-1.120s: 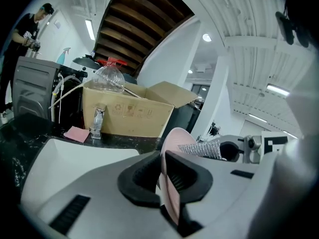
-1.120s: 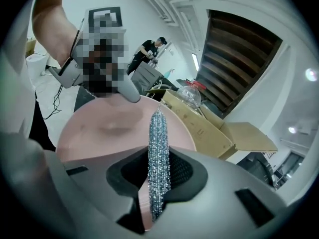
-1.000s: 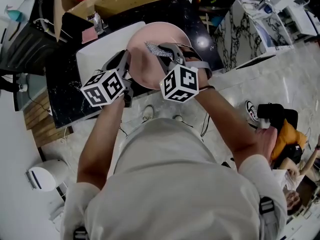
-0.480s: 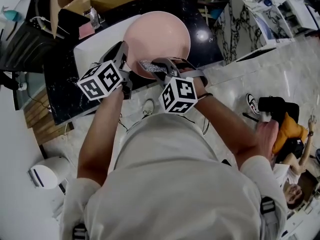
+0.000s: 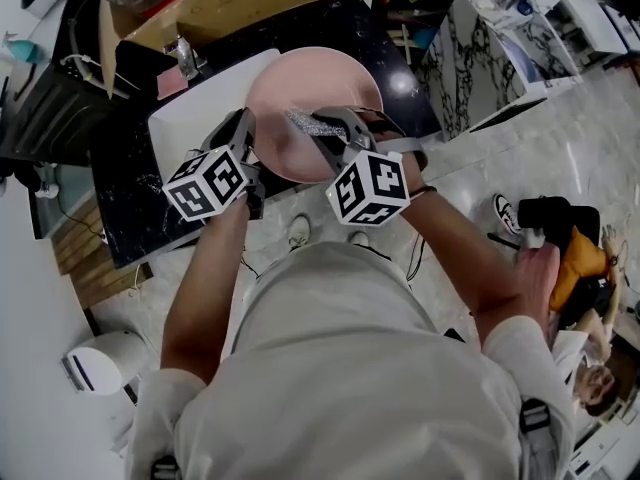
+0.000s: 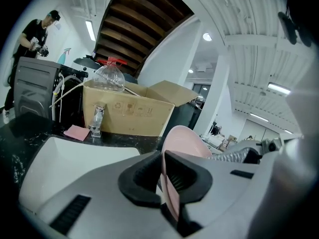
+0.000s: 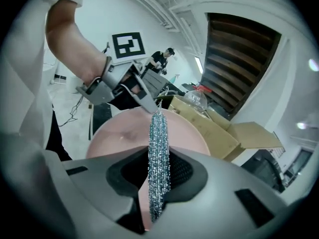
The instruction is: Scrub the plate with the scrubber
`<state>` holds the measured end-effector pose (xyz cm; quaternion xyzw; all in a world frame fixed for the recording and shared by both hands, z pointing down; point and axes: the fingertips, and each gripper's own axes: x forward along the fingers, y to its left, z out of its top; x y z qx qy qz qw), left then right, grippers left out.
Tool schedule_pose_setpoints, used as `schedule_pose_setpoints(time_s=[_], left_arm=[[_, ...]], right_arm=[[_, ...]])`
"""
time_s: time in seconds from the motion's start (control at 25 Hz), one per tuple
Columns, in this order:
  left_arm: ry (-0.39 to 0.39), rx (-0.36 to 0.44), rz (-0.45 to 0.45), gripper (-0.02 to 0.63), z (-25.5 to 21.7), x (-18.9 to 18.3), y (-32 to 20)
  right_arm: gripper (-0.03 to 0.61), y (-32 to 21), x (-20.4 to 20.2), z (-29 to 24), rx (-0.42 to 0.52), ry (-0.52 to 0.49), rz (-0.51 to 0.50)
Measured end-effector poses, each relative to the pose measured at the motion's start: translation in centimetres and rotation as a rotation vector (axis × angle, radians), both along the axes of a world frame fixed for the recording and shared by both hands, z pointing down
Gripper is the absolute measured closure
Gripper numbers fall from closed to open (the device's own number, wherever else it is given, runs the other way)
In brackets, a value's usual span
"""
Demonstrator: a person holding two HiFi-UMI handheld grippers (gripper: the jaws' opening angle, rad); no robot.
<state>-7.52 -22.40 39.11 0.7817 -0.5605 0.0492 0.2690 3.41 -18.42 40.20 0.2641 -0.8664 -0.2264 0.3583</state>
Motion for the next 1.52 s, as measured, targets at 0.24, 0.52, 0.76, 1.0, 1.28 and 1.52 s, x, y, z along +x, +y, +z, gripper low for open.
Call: schedule_pose_setpoints(time_s=[0.24, 0.52, 0.76, 1.0, 1.28, 1.52], left_arm=[[-0.030, -0.007, 0.023, 0.594, 0.5, 0.6, 0.5], [-0.020, -0.008, 0.014, 0.591, 0.3, 0.1, 0.6], [0.000, -0.010, -0.005, 0.588, 0.6, -0.7, 0.4], [0.005, -0.011, -0.013, 0.586, 0.7, -0.9, 0.1], [0.002, -0.009, -0.013, 0.584, 0.9, -1.0, -0.4], [-0.004, -0.016, -0.007, 0.589, 1.1, -1.1, -0.3]], right_arm=[[0.502, -4.7, 2.2, -2.1, 0.107, 0.031, 0.112], [0.502, -5.3, 3.3, -0.4, 0.028, 0.014, 0.151], [0.502, -2.4, 2.7, 2.7, -0.050, 0.024, 0.123], [0.502, 1.2, 1.9, 4.7, -0.128, 0.007, 0.096], [0.502, 3.9, 0.6, 5.6, -0.220, -0.064, 0.066], [0.502, 1.6, 1.6, 2.8, -0.146, -0.095, 0.097]])
